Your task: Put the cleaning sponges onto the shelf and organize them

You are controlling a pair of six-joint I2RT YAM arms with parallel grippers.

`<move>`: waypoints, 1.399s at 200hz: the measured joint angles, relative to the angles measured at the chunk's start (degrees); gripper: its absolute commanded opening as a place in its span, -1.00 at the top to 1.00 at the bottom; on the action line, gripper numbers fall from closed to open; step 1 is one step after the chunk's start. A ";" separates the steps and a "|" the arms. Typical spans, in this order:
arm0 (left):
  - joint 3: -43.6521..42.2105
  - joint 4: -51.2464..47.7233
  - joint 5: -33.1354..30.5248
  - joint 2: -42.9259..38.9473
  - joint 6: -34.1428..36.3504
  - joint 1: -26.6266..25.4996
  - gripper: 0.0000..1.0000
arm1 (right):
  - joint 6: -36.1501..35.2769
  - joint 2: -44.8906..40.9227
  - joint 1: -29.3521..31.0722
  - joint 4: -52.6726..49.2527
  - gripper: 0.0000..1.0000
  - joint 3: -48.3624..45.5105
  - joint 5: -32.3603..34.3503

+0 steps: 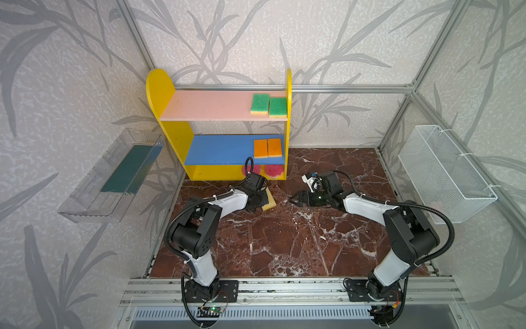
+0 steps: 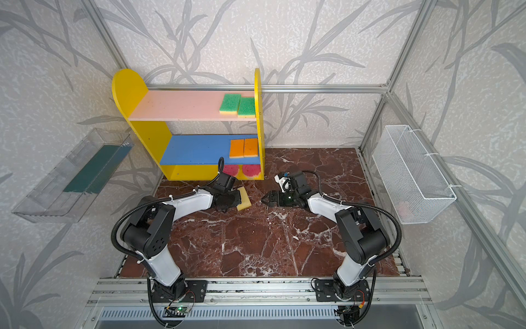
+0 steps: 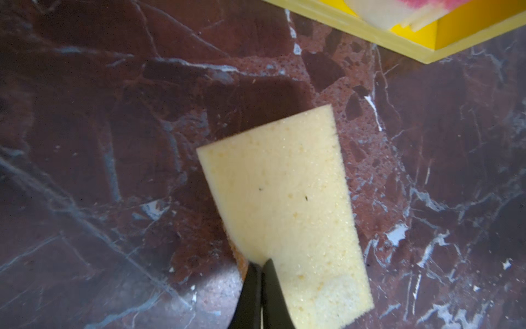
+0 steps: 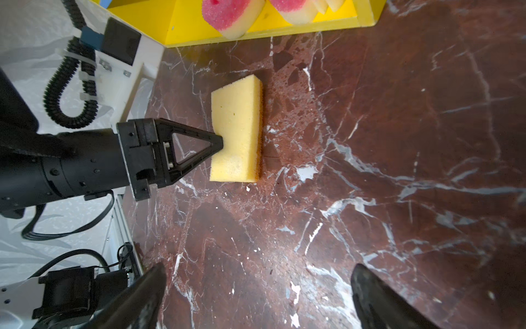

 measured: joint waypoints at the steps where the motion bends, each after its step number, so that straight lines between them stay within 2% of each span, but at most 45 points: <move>1: -0.24 0.26 0.20 -0.24 0.00 -0.02 1.00 | 0.22 0.09 0.00 0.35 -1.00 0.00 -0.31; 11: -2.27 3.08 2.21 -2.19 -0.13 0.15 1.00 | 1.27 1.03 0.00 2.45 -0.93 -0.02 -2.12; 36: -6.95 11.96 7.37 -7.10 -1.36 0.37 1.00 | 5.16 3.06 0.07 7.85 -0.63 -0.17 -6.40; 98: -9.22 25.09 14.99 -8.46 -5.95 0.39 1.00 | 11.65 6.10 2.12 12.72 -0.41 0.83 -10.21; 128: -10.82 28.28 16.41 -8.46 -7.85 0.39 1.00 | 12.96 6.62 3.98 13.38 -0.13 2.32 -10.34; 185: -14.36 32.74 17.86 -9.18 -10.54 0.02 1.00 | 13.70 6.67 4.55 13.60 -0.07 3.15 -7.37; 212: -15.37 34.14 18.12 -9.53 -11.65 -0.28 1.00 | 13.94 7.21 4.50 13.75 0.23 4.96 -6.25; 253: -15.37 35.39 18.23 -10.73 -12.31 -0.72 1.00 | 13.99 8.11 4.50 13.62 0.41 5.79 -5.22; 280: -15.37 35.32 18.18 -11.10 -12.44 -0.79 1.00 | 13.66 8.17 4.50 13.55 0.61 5.81 -4.90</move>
